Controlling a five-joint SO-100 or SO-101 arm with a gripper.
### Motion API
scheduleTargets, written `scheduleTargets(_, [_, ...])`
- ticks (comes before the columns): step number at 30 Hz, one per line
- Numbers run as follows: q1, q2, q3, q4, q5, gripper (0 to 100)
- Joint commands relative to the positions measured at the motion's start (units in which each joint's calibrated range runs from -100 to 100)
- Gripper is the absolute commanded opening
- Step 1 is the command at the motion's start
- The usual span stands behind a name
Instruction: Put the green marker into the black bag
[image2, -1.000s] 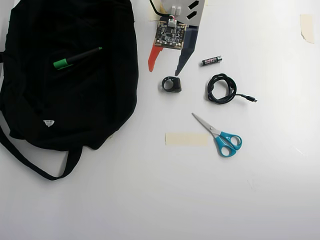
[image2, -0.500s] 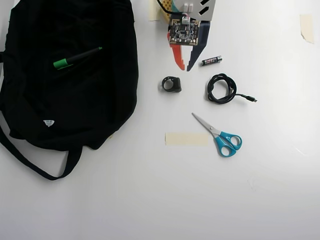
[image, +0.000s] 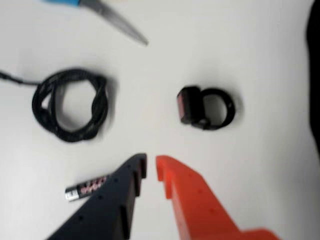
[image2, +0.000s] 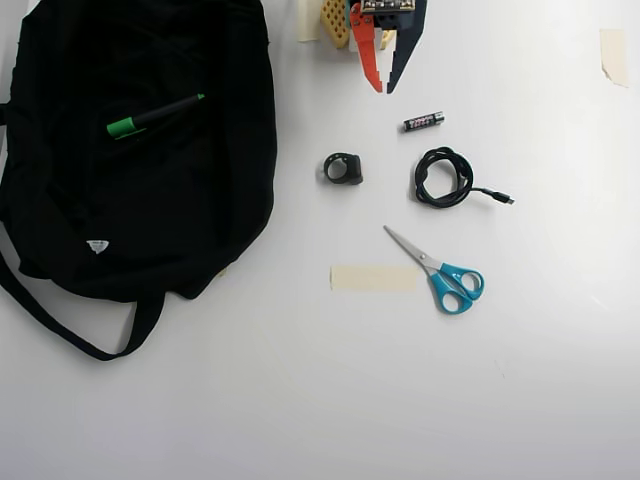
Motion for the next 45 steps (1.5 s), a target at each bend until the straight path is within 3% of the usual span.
scheduleTargets(1, [-0.23,-5.90,4.28,-2.14,0.25,2])
scheduleTargets(10, [-0.23,-17.19,23.69,-9.81,0.36,2])
scheduleTargets(15, [0.37,-21.01,32.22,-10.15,3.08,2])
scheduleTargets(23, [1.27,-28.06,43.54,-10.07,2.66,2])
scheduleTargets(45, [3.29,-27.98,44.17,-2.92,2.98,2])
